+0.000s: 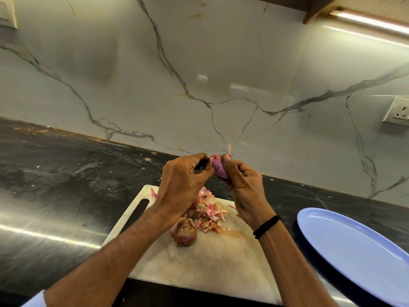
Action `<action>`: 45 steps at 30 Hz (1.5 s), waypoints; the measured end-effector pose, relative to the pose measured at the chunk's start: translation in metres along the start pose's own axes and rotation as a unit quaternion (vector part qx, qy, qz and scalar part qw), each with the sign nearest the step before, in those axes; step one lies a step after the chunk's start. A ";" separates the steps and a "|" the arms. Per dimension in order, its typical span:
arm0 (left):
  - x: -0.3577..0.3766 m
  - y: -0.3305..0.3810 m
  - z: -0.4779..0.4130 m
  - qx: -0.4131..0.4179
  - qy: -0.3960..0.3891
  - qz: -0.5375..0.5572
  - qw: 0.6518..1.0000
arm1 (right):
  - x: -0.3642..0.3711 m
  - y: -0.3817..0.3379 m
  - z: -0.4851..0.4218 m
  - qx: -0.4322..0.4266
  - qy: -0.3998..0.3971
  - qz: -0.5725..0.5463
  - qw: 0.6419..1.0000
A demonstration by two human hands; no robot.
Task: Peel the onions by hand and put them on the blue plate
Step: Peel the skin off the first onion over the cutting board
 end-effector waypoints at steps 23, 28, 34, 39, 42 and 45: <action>-0.007 -0.011 -0.008 -0.152 0.004 0.077 0.985 | -0.001 -0.006 0.001 -0.007 -0.014 0.021 1.000; 0.006 -0.009 -0.007 -0.133 -0.082 0.086 0.984 | 0.002 -0.008 0.004 -0.009 -0.043 -0.004 0.999; 0.002 -0.013 -0.009 -0.113 -0.052 0.079 0.989 | 0.004 -0.008 0.004 -0.016 -0.035 0.023 0.999; 0.000 -0.021 -0.010 -0.130 -0.023 0.072 0.989 | 0.007 -0.009 0.005 -0.016 -0.047 0.027 0.998; 0.000 -0.023 -0.010 -0.132 -0.018 0.072 0.988 | 0.009 -0.010 0.006 -0.016 -0.055 0.023 0.998; 0.000 -0.023 -0.010 -0.133 -0.017 0.063 0.989 | 0.009 -0.010 0.006 -0.012 -0.050 0.022 0.998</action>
Point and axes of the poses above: each hand's wrist, its own z-axis away from the middle knuckle, its own x-axis out of the palm, y = z × x, the point moved 6 cm from there along -z, towards the middle knuckle, and after that the axes turned 5 degrees about -x, right-handed, at the moved point
